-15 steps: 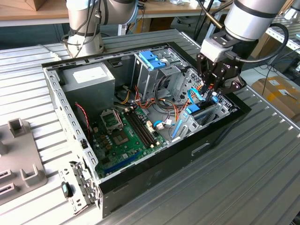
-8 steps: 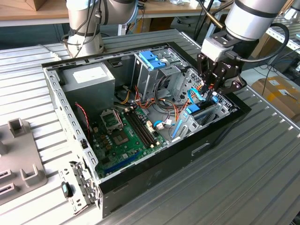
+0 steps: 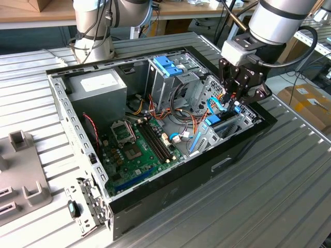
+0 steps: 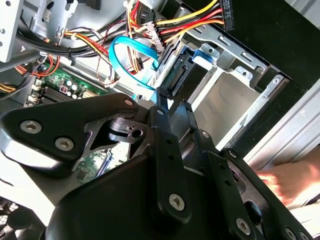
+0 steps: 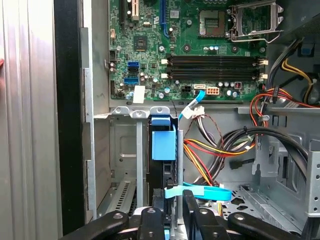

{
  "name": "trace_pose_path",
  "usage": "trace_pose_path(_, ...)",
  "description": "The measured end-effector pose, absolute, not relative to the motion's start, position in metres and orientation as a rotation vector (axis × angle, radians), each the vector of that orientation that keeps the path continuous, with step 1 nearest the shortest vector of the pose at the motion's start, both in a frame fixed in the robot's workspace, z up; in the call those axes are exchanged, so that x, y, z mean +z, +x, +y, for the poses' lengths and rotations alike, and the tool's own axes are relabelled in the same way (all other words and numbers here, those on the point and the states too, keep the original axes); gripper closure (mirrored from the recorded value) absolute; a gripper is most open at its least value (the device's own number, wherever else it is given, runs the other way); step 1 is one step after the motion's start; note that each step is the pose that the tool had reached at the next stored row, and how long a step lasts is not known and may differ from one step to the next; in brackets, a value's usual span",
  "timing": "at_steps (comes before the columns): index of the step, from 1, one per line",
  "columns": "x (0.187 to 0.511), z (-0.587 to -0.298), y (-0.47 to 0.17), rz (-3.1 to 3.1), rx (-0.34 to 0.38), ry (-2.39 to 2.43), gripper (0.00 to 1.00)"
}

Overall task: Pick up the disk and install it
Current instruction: 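Insert the first disk wire, then insert the second disk wire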

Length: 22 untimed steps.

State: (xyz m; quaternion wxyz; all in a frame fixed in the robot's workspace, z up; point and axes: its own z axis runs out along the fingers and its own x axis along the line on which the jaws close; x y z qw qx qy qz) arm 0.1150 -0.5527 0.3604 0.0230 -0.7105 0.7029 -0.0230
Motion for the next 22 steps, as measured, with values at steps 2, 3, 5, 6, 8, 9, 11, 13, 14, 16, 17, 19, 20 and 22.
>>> trace_pose_path(2, 0.3603, -0.5527, 0.1151, 2.18, -0.071, -2.197, 0.71)
trace_pose_path(3, 0.3602, -0.5527, 0.1151, 2.187, -0.072, -2.19, 0.71)
trace_pose_path(5, 0.3602, -0.5527, 0.1151, 2.188, -0.071, -2.19, 0.71)
trace_pose_path(6, 0.3602, -0.5527, 0.1151, 2.188, -0.071, -2.19, 0.71)
trace_pose_path(8, 0.3602, -0.5527, 0.1151, 2.188, -0.071, -2.189, 0.71)
trace_pose_path(9, 0.3602, -0.5527, 0.1151, 2.188, -0.071, -2.19, 0.71)
trace_pose_path(11, 0.3601, -0.5527, 0.1151, 2.188, -0.071, -2.189, 0.71)
trace_pose_path(13, 0.3602, -0.5527, 0.1151, 2.188, -0.071, -2.189, 0.71)
trace_pose_path(14, 0.3602, -0.5527, 0.1152, 2.188, -0.071, -2.189, 0.71)
trace_pose_path(16, 0.3608, -0.5528, 0.1151, 2.188, -0.072, -2.189, 0.71)
trace_pose_path(17, 0.3616, -0.5527, 0.1151, 2.188, -0.072, -2.189, 0.71)
trace_pose_path(19, 0.3648, -0.5527, 0.1152, 2.188, -0.071, -2.189, 0.71)
trace_pose_path(20, 0.3661, -0.5527, 0.1151, 2.188, -0.071, -2.189, 0.71)
trace_pose_path(22, 0.3692, -0.5528, 0.1151, 2.188, -0.071, -2.189, 0.71)
